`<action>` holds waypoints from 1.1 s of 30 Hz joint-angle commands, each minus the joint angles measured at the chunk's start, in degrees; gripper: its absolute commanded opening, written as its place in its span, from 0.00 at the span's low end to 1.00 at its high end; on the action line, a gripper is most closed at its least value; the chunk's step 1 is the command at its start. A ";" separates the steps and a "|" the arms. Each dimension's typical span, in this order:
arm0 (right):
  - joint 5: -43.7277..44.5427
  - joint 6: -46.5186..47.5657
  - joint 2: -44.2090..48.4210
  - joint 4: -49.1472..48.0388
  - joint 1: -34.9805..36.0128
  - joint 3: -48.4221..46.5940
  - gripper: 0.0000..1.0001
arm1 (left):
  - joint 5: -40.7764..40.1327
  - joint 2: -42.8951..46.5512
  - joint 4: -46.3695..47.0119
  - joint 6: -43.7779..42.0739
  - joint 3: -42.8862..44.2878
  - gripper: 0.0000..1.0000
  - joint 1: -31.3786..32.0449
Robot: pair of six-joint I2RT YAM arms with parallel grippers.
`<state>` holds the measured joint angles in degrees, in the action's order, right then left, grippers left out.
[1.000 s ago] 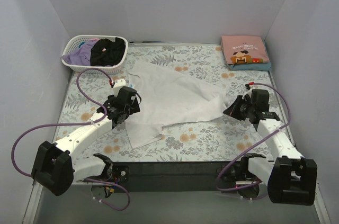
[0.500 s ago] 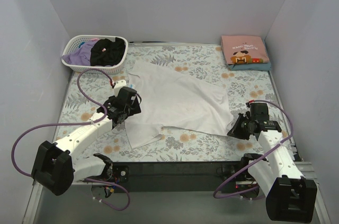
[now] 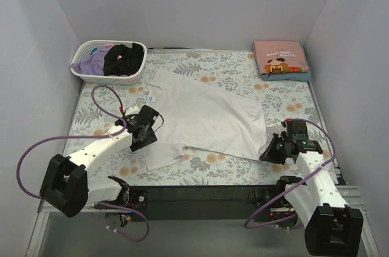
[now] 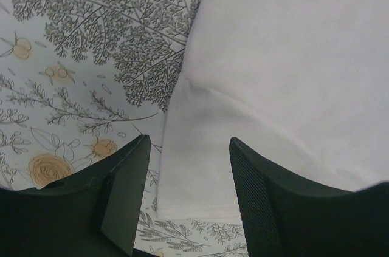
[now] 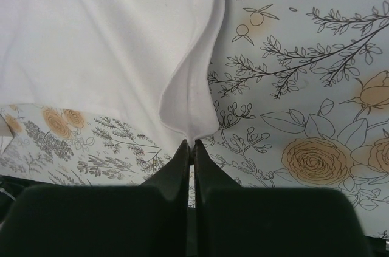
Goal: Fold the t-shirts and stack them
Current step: Flatten the tshirt out
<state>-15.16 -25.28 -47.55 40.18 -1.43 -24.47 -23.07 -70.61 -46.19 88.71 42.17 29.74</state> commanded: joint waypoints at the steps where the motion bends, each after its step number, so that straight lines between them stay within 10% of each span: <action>1: -1.28 -0.03 0.88 0.16 -0.15 -0.23 0.01 | -0.75 1.09 -6.35 7.87 -0.34 0.53 -0.29; 20: -1.81 -0.12 0.35 -2.83 -0.15 -0.14 0.01 | 10.24 -2.87 -3.29 13.86 -7.62 0.39 -0.21; 33: 0.48 -0.21 -0.61 -5.99 -0.15 -1.10 0.01 | 7.43 -2.35 -4.51 15.80 -5.79 0.00 0.15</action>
<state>-15.97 -25.30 -47.75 36.86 -1.43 -24.47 -14.55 -73.54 -49.87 102.94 36.77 29.74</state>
